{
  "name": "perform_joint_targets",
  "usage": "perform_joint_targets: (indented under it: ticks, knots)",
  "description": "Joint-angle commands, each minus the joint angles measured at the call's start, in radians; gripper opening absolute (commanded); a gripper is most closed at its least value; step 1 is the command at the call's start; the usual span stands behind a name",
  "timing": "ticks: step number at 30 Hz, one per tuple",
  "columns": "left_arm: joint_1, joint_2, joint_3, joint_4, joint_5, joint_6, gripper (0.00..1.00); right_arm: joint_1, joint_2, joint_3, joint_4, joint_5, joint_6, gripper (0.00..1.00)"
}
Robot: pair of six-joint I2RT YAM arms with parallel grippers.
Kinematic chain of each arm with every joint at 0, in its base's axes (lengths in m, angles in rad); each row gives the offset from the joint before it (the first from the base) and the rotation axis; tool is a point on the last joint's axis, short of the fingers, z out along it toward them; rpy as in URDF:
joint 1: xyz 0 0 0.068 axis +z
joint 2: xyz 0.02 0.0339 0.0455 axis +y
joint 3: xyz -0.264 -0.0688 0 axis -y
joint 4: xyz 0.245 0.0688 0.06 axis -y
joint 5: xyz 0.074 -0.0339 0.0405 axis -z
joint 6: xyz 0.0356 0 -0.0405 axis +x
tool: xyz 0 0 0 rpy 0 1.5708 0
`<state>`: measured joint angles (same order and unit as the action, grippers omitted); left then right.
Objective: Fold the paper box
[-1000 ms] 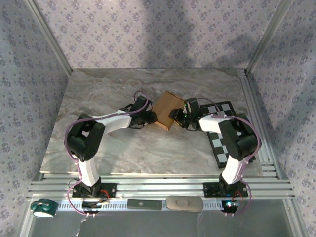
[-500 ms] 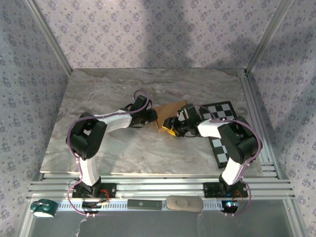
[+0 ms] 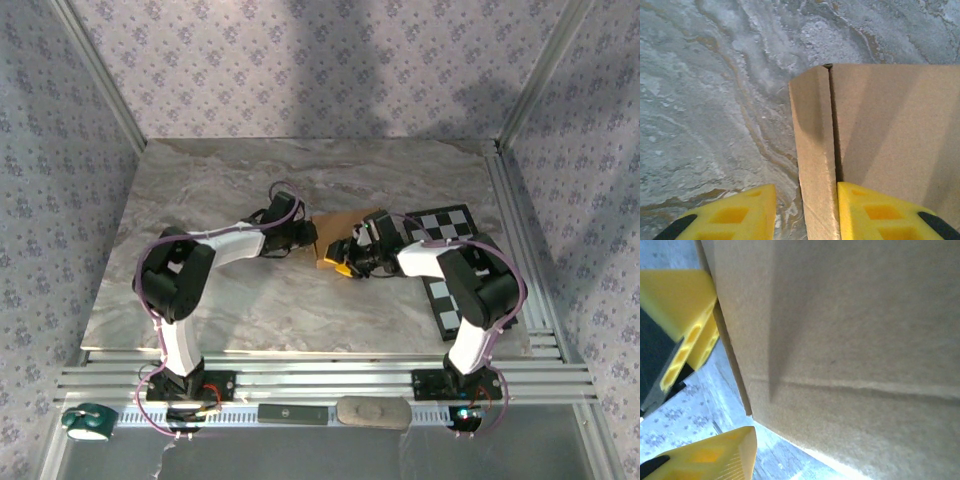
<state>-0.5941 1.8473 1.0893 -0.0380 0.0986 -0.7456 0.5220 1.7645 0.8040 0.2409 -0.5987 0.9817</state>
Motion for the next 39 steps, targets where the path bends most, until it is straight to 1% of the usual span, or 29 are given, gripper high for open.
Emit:
perform_joint_targets:
  ticks: [1,5,8,11,13,15,18,21,24,27,31,35,39]
  knots:
    - [0.008,-0.031,0.026,-0.124,0.021,0.084,0.4,0.021,-0.068,0.051,-0.106,0.007,-0.133,0.55]
    - [0.019,-0.065,0.032,-0.151,-0.043,0.159,0.44,0.011,-0.129,0.087,-0.321,0.056,-0.31,0.57]
    - [0.017,-0.106,-0.003,-0.15,-0.062,0.189,0.46,0.002,-0.176,0.137,-0.5,0.166,-0.457,0.56]
    - [0.005,-0.162,-0.065,-0.126,-0.042,0.149,0.46,-0.047,-0.225,0.166,-0.555,0.225,-0.514,0.52]
    - [-0.025,-0.213,-0.123,-0.09,-0.03,0.117,0.44,-0.093,-0.219,0.201,-0.562,0.228,-0.542,0.5]
    - [-0.075,-0.253,-0.157,-0.085,-0.043,0.102,0.42,-0.151,-0.167,0.252,-0.561,0.194,-0.551,0.45]
    - [-0.141,-0.271,-0.173,-0.12,-0.057,0.114,0.38,-0.188,-0.086,0.333,-0.549,0.158,-0.555,0.4]
    - [-0.178,-0.245,-0.183,-0.154,-0.083,0.124,0.29,-0.18,-0.002,0.447,-0.56,0.141,-0.557,0.38]
    - [-0.181,-0.225,-0.216,-0.108,-0.087,0.098,0.18,-0.153,0.073,0.547,-0.559,0.15,-0.557,0.38]
    - [-0.193,-0.194,-0.242,-0.015,-0.043,0.03,0.16,-0.131,0.175,0.654,-0.559,0.16,-0.549,0.36]
    - [-0.236,-0.139,-0.253,0.137,-0.024,-0.069,0.15,-0.121,0.311,0.765,-0.579,0.163,-0.527,0.34]
    - [-0.284,-0.104,-0.228,0.155,-0.083,-0.091,0.15,-0.105,0.364,0.79,-0.598,0.154,-0.525,0.33]
    - [-0.288,-0.056,-0.21,0.115,-0.129,-0.075,0.14,-0.099,0.389,0.787,-0.622,0.143,-0.537,0.33]
